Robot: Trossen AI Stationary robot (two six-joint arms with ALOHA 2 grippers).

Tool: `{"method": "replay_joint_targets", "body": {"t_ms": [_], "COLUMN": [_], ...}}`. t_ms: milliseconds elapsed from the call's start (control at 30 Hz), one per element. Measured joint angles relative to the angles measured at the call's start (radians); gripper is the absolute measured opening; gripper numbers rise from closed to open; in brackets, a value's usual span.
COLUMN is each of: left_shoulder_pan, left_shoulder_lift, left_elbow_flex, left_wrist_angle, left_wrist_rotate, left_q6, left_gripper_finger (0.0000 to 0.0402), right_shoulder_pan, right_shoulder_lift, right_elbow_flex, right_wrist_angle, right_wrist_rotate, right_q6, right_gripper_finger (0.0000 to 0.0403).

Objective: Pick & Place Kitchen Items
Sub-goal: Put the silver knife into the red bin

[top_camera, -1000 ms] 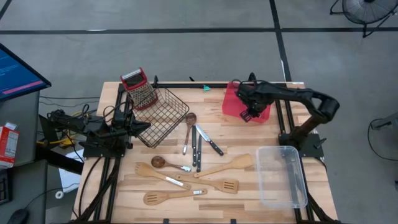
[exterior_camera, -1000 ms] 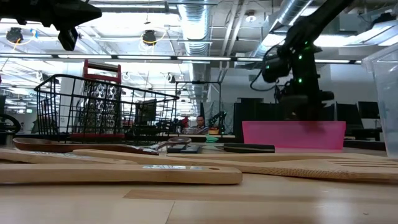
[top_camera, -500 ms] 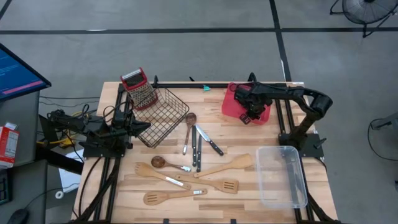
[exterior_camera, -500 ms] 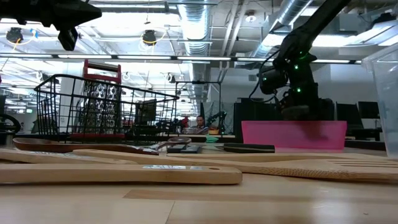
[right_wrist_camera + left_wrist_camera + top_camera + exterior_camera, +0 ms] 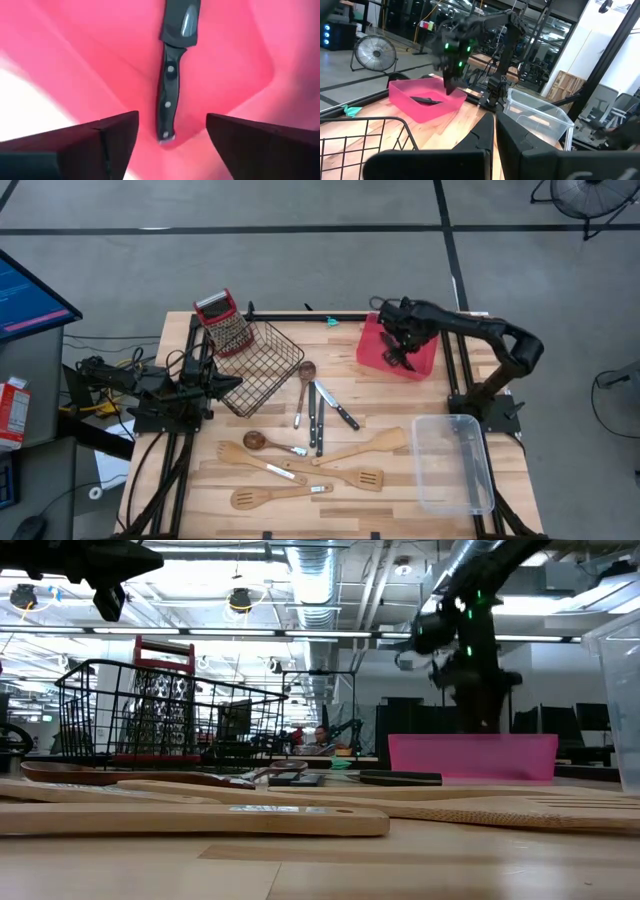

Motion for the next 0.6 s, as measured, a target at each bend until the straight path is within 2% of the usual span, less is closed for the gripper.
{"method": "replay_joint_targets", "body": {"t_ms": [167, 300, 400, 600], "left_shoulder_pan": [0.0, 0.0, 0.0, 0.0], "left_shoulder_lift": [0.0, 0.0, 0.0, 0.0], "left_elbow_flex": [0.0, 0.0, 0.0, 0.0], "left_wrist_angle": [0.0, 0.0, 0.0, 0.0], "left_wrist_rotate": [0.0, 0.0, 0.0, 0.0], "left_q6": [0.0, 0.0, 0.0, 0.0], "left_gripper_finger": [0.0002, 0.0002, 0.0002, 0.0002], "right_shoulder_pan": [0.047, 0.17, 0.297, 0.527], "right_shoulder_lift": [-0.062, -0.103, -0.106, -0.058], "right_elbow_flex": [0.198, 0.312, 0.353, 0.336], "right_wrist_angle": [-0.136, -0.136, -0.11, -0.001], "right_wrist_rotate": [-0.043, -0.051, -0.051, -0.048], "right_q6": [0.06, 0.135, 0.197, 0.349], "right_gripper_finger": [0.0254, 0.0254, 0.0255, 0.0255]}}
